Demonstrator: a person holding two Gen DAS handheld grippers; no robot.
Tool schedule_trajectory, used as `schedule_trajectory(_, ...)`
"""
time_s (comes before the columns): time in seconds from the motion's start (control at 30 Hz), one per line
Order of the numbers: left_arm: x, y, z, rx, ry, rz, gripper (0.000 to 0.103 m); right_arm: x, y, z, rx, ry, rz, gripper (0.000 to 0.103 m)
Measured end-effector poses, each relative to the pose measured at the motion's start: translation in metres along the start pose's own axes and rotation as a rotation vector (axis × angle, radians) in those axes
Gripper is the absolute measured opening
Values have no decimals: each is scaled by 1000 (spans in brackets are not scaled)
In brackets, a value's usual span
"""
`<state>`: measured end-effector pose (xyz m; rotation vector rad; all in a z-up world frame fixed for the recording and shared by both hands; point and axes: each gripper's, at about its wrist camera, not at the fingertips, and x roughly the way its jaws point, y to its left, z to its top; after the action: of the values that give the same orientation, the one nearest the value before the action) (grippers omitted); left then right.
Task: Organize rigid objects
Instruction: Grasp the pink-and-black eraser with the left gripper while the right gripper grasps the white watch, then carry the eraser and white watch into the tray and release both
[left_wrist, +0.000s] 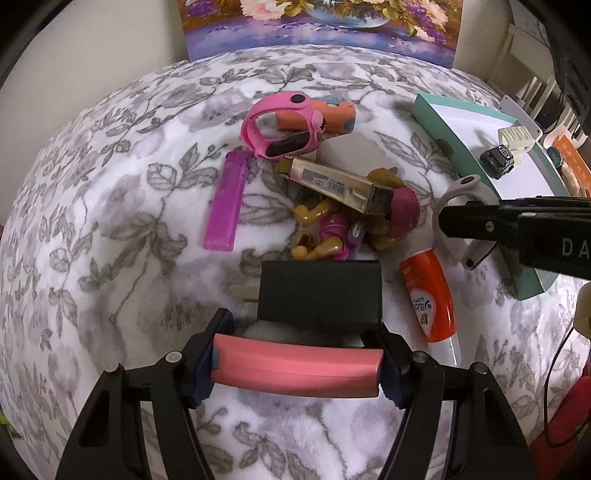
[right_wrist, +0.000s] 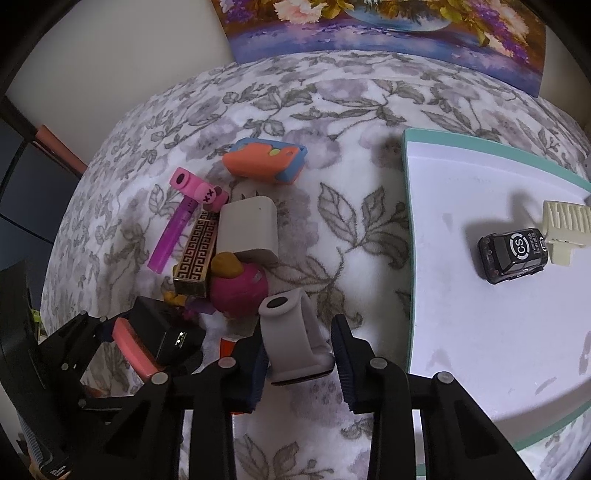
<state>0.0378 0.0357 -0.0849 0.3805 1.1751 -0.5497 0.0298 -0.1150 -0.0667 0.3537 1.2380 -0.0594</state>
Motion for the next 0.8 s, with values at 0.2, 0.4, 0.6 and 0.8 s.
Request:
schedule_trajectory(0.2,-15,6,-8,-52,11,-8,72,-14,-4,-4,13,-21,25,34)
schedule_trajectory(0.4,-44,2,-7,-58,-15,17,72,-31,-10,-10,42,-51,51,34)
schedule_trajectory(0.6,-69,-9,5,-88,-23,-37,72,-54,-25,-13,78,-102,19,34)
schedule_trajectory(0.8,-83,-41,37,-72,-29,2,72,-80,-54,-14,132,-166,-10,34)
